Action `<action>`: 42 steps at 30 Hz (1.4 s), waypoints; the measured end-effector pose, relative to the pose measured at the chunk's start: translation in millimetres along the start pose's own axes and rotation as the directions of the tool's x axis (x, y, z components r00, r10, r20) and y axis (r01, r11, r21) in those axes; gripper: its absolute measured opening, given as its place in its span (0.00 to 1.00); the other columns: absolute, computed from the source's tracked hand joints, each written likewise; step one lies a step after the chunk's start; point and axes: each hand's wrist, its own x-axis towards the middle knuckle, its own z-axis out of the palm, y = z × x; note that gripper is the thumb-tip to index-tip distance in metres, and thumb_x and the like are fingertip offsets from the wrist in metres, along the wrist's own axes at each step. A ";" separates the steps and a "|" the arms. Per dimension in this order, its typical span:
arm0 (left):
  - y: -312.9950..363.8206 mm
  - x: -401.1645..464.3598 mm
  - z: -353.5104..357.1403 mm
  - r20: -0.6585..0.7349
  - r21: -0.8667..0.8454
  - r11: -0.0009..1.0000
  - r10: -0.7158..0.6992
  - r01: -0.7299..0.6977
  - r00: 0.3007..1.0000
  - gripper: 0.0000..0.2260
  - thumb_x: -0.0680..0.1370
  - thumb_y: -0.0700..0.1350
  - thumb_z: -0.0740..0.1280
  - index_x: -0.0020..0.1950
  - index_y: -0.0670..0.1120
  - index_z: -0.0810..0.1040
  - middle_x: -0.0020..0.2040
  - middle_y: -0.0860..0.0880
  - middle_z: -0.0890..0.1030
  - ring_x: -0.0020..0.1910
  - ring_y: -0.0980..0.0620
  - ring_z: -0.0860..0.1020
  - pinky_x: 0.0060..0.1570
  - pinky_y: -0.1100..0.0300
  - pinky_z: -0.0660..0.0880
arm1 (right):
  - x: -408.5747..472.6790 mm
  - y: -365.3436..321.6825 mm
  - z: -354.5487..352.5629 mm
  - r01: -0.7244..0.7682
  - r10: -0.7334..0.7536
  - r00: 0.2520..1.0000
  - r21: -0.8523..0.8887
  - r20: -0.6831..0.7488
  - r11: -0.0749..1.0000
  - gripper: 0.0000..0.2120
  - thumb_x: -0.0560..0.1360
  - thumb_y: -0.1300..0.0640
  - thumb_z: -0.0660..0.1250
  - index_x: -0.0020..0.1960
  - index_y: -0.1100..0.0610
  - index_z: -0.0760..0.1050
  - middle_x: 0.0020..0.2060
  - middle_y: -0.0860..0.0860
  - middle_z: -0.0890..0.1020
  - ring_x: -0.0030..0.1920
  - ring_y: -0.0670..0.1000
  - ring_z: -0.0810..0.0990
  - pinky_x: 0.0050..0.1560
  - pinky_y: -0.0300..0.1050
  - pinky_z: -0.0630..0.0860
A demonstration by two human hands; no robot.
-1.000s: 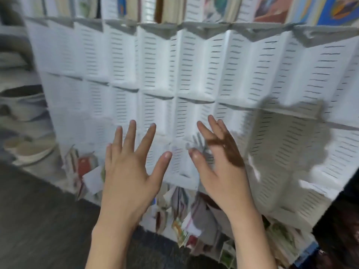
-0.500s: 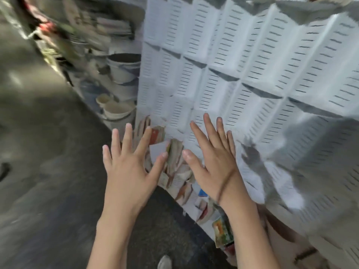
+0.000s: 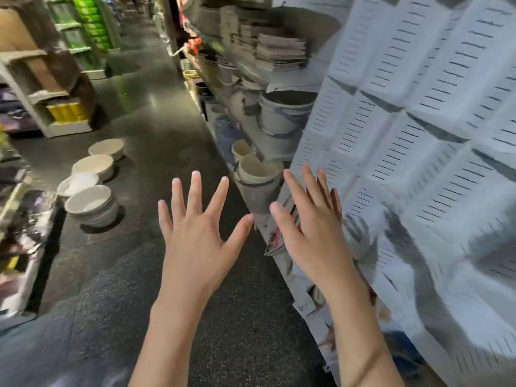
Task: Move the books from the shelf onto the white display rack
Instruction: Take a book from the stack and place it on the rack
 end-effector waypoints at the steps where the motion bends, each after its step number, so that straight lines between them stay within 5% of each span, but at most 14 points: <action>1: -6.7 9.8 0.9 0.000 -0.001 1.000 -0.022 0.022 1.000 0.36 0.75 0.73 0.43 0.81 0.61 0.53 0.82 0.48 0.46 0.80 0.47 0.37 0.76 0.44 0.38 | 14.3 -1.5 7.5 0.005 -0.005 1.000 0.006 0.021 1.000 0.34 0.76 0.30 0.41 0.80 0.41 0.50 0.80 0.42 0.43 0.78 0.43 0.34 0.76 0.48 0.35; 13: -116.5 166.3 31.3 -0.014 -0.073 0.984 -0.166 0.165 0.986 0.36 0.74 0.73 0.41 0.80 0.61 0.54 0.82 0.50 0.49 0.80 0.50 0.41 0.77 0.46 0.39 | 192.6 -19.4 111.6 0.025 -0.026 0.999 0.027 0.036 0.999 0.34 0.76 0.31 0.44 0.79 0.42 0.54 0.80 0.43 0.49 0.79 0.43 0.40 0.79 0.52 0.42; 19: -194.7 290.8 25.5 -0.022 -0.084 0.981 -0.176 0.173 0.984 0.37 0.74 0.73 0.41 0.80 0.61 0.55 0.82 0.50 0.49 0.81 0.49 0.42 0.77 0.45 0.40 | 318.7 -57.7 167.7 0.036 -0.036 0.998 -0.007 0.044 0.999 0.33 0.77 0.33 0.46 0.80 0.43 0.54 0.80 0.43 0.49 0.79 0.43 0.40 0.77 0.49 0.38; 25: -254.6 401.3 13.0 -0.072 -0.106 0.983 -0.159 0.151 0.985 0.36 0.74 0.72 0.42 0.80 0.60 0.56 0.82 0.50 0.51 0.81 0.49 0.44 0.77 0.46 0.41 | 433.1 -86.2 216.2 0.034 -0.033 0.999 0.038 -0.023 0.999 0.36 0.75 0.31 0.44 0.79 0.45 0.57 0.80 0.44 0.51 0.79 0.44 0.43 0.79 0.54 0.44; 42: -356.0 726.4 116.8 0.020 -0.032 0.996 -0.081 0.082 0.996 0.38 0.73 0.73 0.41 0.80 0.59 0.57 0.82 0.49 0.52 0.81 0.47 0.46 0.77 0.46 0.46 | 758.2 -24.8 356.3 -0.010 0.029 0.997 0.253 -0.074 0.967 0.40 0.73 0.30 0.47 0.78 0.51 0.62 0.78 0.49 0.61 0.79 0.50 0.54 0.77 0.56 0.54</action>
